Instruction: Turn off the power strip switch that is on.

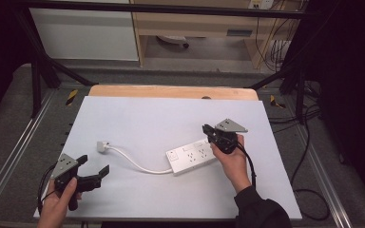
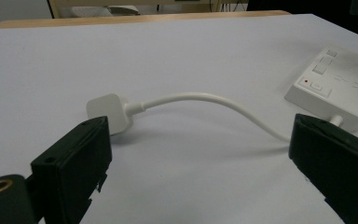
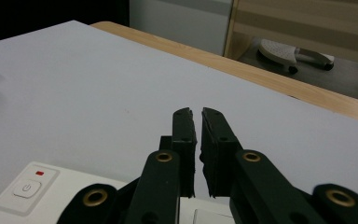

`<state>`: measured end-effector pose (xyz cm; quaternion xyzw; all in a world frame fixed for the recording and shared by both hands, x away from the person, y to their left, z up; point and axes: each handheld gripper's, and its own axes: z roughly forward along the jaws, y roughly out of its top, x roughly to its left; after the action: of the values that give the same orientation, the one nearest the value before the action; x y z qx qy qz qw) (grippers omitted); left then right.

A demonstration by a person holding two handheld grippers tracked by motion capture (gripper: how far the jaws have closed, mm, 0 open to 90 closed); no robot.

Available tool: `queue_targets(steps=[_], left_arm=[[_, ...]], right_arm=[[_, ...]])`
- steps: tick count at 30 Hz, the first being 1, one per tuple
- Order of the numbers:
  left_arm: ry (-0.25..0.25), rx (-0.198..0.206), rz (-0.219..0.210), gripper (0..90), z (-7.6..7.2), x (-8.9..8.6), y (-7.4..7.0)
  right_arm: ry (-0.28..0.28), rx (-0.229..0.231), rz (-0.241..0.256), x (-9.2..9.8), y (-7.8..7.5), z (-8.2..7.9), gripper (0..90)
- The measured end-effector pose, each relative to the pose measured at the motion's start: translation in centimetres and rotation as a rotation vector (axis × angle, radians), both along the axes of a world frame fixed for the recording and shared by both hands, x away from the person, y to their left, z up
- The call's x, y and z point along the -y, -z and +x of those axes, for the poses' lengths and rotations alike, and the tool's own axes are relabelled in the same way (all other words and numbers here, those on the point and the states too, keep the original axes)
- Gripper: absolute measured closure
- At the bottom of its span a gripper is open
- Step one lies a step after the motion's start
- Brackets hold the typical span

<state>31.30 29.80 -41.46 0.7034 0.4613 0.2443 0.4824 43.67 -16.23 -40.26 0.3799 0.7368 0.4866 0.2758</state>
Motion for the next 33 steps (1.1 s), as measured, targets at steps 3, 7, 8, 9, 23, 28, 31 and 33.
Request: queue_targets(steps=[3, 7, 8, 9, 23, 28, 31, 33], left_arm=[[0.001, 0.0, 0.0, 5.8, 0.0, 0.0, 0.0], [0.002, 0.0, 0.003, 5.8, 0.0, 0.0, 0.0], [0.002, 0.0, 0.003, 5.8, 0.0, 0.0, 0.0], [0.002, 0.0, 0.003, 5.8, 0.0, 0.0, 0.0], [0.004, -0.005, 0.005, 5.8, 0.0, 0.0, 0.0], [0.004, -0.005, 0.005, 5.8, 0.0, 0.0, 0.0], [0.003, -0.005, 0.005, 5.8, 0.0, 0.0, 0.0], [0.003, -0.005, 0.005, 5.8, 0.0, 0.0, 0.0]], right_arm=[[-0.004, -0.007, 0.001, 0.0, 0.2, 0.1, 87.5], [0.002, -0.012, -0.014, 0.0, 0.4, 0.3, 90.0], [0.002, -0.013, -0.016, 0.0, 0.5, 0.4, 90.0], [0.003, -0.017, -0.017, 0.0, 0.5, 0.4, 90.0], [-0.01, -0.054, -0.026, -0.3, 1.6, 0.8, 90.0], [-0.007, -0.065, -0.026, -0.3, 1.9, 0.9, 90.0], [-0.003, -0.073, -0.024, -0.2, 2.1, 0.9, 90.0], [-0.002, -0.078, -0.024, -0.1, 2.2, 1.0, 90.0]])
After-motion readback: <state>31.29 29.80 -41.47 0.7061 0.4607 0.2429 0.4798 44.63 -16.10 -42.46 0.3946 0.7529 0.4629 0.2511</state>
